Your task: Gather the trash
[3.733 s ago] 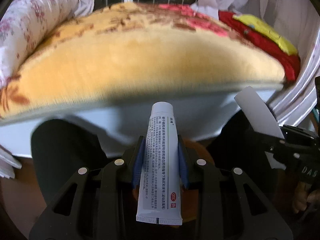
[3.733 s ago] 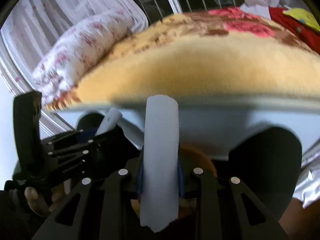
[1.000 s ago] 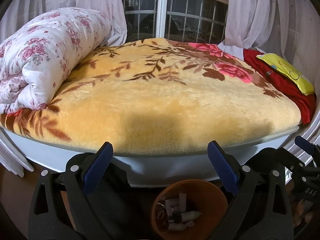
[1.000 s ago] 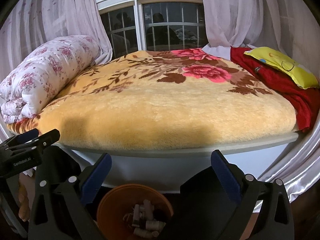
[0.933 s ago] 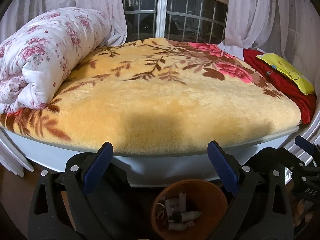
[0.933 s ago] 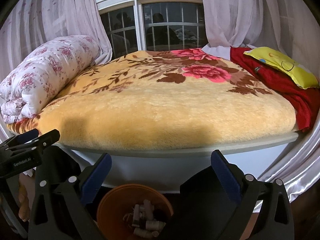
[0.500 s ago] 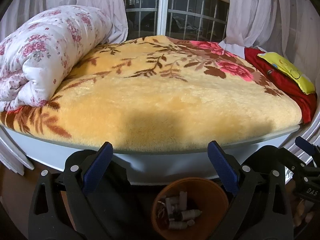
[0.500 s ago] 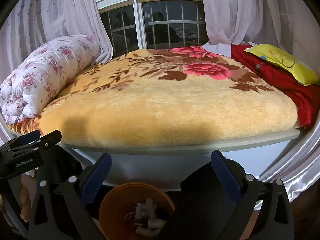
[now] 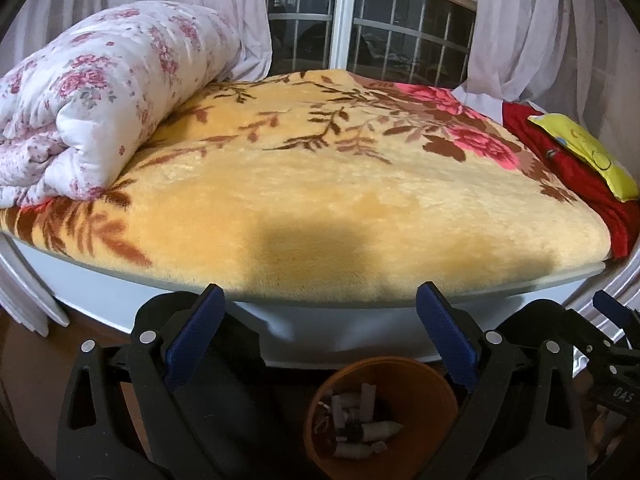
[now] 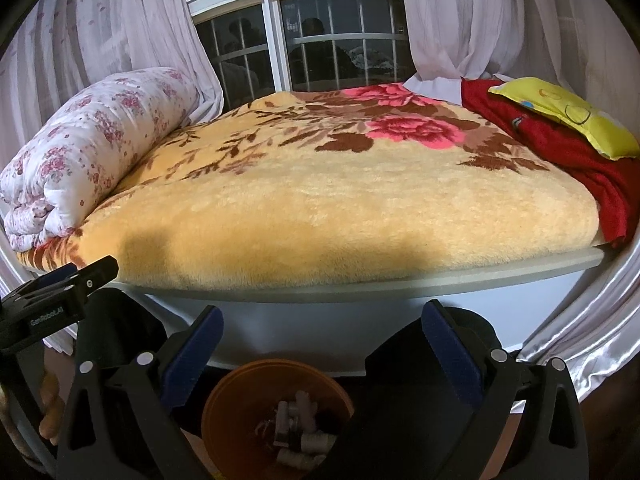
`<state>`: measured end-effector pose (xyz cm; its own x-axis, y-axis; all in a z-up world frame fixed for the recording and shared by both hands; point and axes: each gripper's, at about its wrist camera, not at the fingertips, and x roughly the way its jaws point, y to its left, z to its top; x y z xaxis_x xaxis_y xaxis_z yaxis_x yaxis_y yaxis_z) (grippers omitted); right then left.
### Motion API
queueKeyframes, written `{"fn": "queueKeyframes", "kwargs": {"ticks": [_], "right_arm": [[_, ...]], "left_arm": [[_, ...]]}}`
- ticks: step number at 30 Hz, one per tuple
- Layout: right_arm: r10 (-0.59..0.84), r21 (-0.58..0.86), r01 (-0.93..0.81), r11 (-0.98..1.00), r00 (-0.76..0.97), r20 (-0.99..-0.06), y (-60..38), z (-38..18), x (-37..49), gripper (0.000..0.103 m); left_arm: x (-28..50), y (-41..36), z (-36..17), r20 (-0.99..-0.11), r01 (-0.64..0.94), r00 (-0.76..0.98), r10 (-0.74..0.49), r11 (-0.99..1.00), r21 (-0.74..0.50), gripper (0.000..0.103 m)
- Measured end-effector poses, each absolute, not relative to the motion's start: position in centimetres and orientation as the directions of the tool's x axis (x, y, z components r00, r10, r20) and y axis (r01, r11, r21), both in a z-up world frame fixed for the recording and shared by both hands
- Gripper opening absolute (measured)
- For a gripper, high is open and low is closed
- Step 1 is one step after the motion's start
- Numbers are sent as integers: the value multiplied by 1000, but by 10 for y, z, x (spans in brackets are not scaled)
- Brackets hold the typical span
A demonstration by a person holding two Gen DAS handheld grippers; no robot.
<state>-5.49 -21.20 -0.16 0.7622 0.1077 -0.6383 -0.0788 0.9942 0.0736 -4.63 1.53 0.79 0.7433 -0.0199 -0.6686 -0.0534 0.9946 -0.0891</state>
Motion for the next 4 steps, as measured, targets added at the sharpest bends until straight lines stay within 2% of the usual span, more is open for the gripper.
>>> {"fn": "queueKeyframes", "kwargs": {"ticks": [4], "right_arm": [[108,75,-78,994,763,-638,-212,-2,-55,98]], "left_arm": [[-47,16,9,-665,-50,747,-29,994,-99,94]]}}
